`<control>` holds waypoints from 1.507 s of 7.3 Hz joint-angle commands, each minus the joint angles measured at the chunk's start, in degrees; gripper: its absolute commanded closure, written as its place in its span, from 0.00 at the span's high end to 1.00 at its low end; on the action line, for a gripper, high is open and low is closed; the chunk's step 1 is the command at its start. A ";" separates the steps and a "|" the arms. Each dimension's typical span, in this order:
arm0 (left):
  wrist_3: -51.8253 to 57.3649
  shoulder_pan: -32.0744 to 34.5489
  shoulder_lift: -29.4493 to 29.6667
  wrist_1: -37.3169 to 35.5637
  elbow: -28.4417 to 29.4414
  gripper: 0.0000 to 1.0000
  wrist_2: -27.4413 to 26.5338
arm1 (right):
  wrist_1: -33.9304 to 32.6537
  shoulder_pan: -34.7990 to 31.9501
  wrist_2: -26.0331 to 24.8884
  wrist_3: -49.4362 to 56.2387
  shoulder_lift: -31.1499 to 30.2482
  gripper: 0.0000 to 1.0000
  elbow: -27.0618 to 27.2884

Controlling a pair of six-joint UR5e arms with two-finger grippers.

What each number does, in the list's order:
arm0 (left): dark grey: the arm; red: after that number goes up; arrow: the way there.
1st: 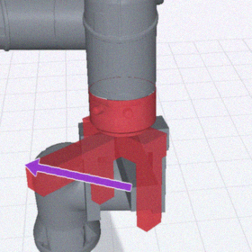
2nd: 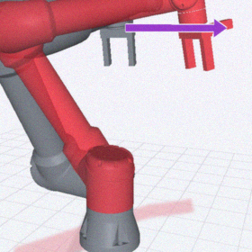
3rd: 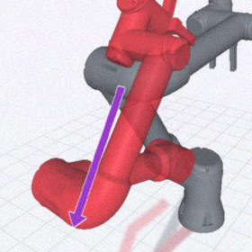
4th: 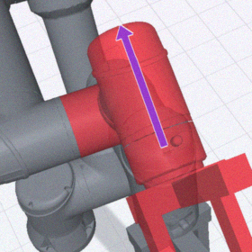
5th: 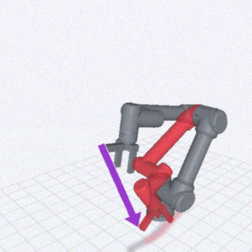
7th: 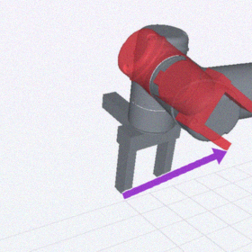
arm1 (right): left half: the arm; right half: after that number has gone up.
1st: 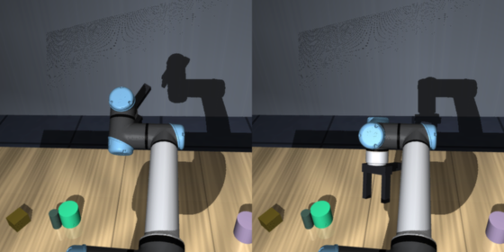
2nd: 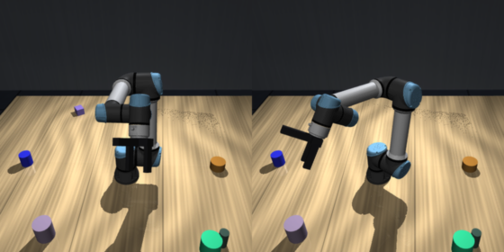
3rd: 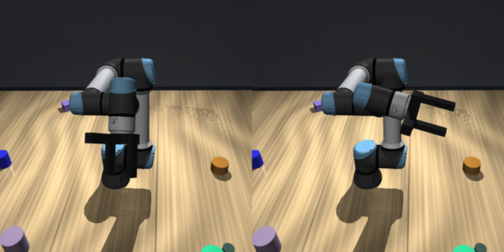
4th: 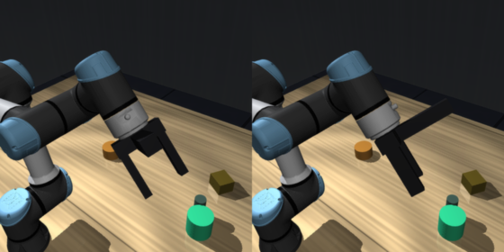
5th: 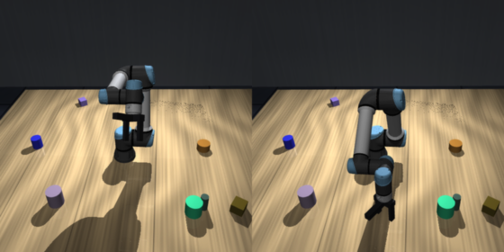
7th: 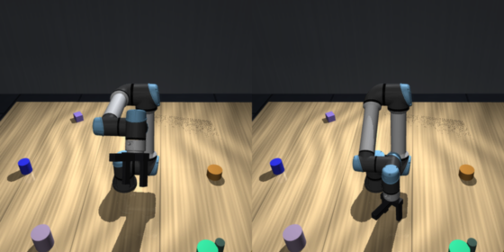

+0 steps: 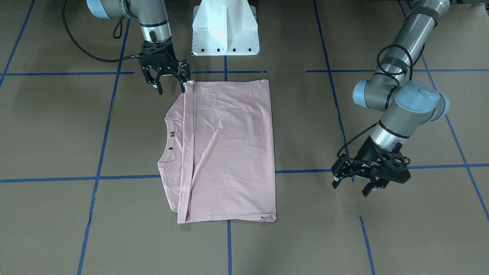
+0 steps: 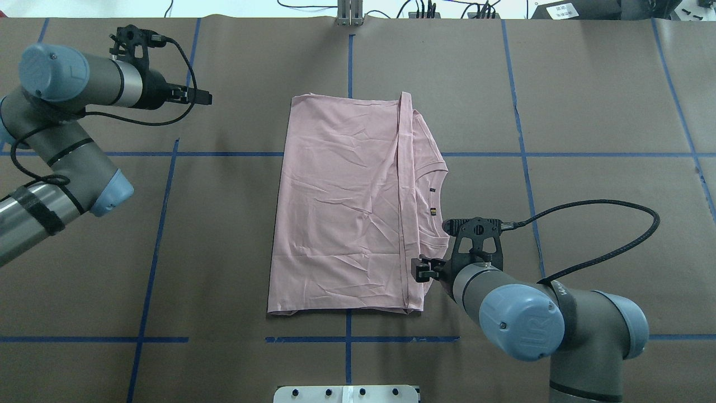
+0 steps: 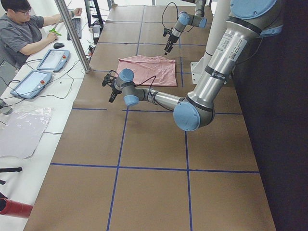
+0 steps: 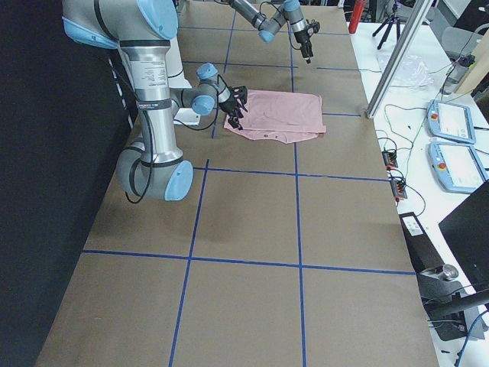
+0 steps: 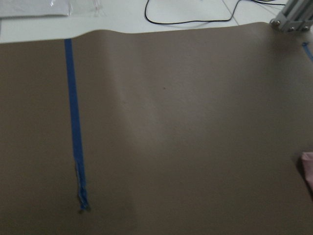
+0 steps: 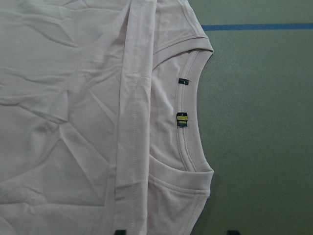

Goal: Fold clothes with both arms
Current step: 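Drag the collar corner toward the robot with the right gripper while the left releases, then move the left gripper to the shirt's near corner beside the right gripper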

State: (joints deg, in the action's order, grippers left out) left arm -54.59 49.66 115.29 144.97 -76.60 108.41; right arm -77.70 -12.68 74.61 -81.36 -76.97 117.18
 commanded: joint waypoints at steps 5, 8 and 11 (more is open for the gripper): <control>-26.66 -29.75 -21.17 -14.03 -37.88 1.00 -15.74 | 4.22 0.55 0.19 -4.07 -1.95 1.00 0.85; -34.44 -37.35 -7.04 -35.69 -36.80 0.97 -19.02 | 4.14 0.72 0.19 -4.07 -1.95 1.00 0.77; -35.77 -37.45 -6.74 -35.64 -32.75 0.84 -18.94 | 4.14 0.99 0.10 -4.07 -1.78 1.00 0.76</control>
State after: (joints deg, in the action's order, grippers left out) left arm -90.21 12.34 108.28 109.65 -110.74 89.48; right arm -73.56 -11.79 74.72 -85.43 -78.80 117.96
